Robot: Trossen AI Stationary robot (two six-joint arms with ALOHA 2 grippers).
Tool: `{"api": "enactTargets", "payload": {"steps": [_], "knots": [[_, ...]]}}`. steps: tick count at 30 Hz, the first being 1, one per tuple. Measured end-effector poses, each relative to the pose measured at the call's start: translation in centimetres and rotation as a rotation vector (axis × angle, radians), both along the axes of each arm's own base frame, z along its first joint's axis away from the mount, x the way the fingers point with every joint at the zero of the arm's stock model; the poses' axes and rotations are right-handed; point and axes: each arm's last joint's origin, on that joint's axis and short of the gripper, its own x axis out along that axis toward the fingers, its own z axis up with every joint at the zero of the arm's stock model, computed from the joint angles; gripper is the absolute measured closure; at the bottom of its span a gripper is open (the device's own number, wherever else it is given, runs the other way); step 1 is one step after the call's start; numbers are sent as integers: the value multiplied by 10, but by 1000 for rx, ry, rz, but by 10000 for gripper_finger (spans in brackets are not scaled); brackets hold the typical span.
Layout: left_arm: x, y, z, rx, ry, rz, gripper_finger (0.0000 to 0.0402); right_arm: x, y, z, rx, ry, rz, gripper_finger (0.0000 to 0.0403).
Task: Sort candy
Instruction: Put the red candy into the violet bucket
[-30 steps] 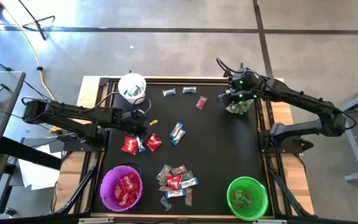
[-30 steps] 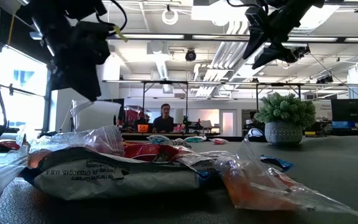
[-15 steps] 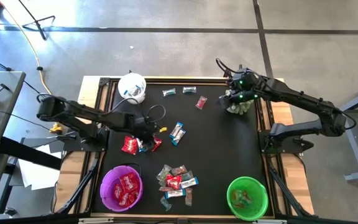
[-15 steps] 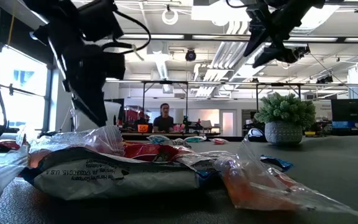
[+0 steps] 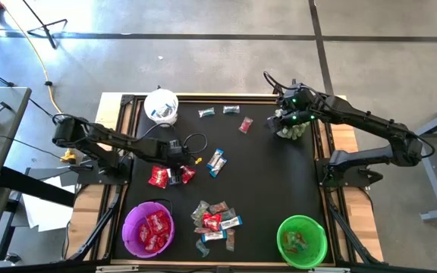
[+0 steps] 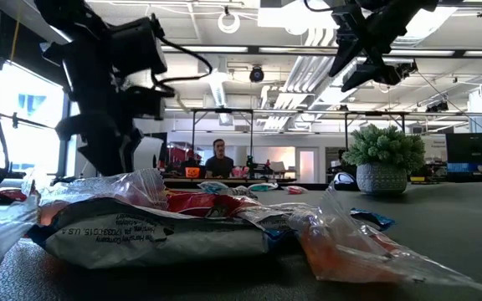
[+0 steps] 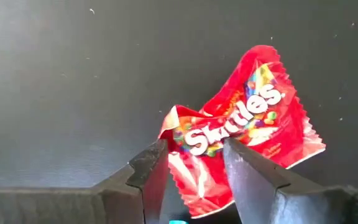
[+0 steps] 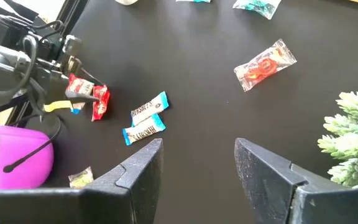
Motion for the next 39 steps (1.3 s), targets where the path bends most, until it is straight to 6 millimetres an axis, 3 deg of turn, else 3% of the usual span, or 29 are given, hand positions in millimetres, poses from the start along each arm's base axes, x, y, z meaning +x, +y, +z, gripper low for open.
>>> {"api": "enactTargets", "payload": {"steps": [7,17,21,29,34,39], "knots": [[7,-1,-20,2,74,-2,254,0,0,-1,4,7,0,208],[6,-1,-23,-40,77,124,258,-1,0,-1,3,9,2,208],[6,-2,-23,-98,76,149,285,-1,0,-1,2,9,3,208],[6,-2,-23,-158,68,256,390,-1,0,-1,-14,12,19,208],[6,-3,-18,-195,43,352,393,-1,0,-1,-23,14,28,208],[9,-4,2,-261,-6,429,399,-1,0,-1,-29,15,35,208]]}}
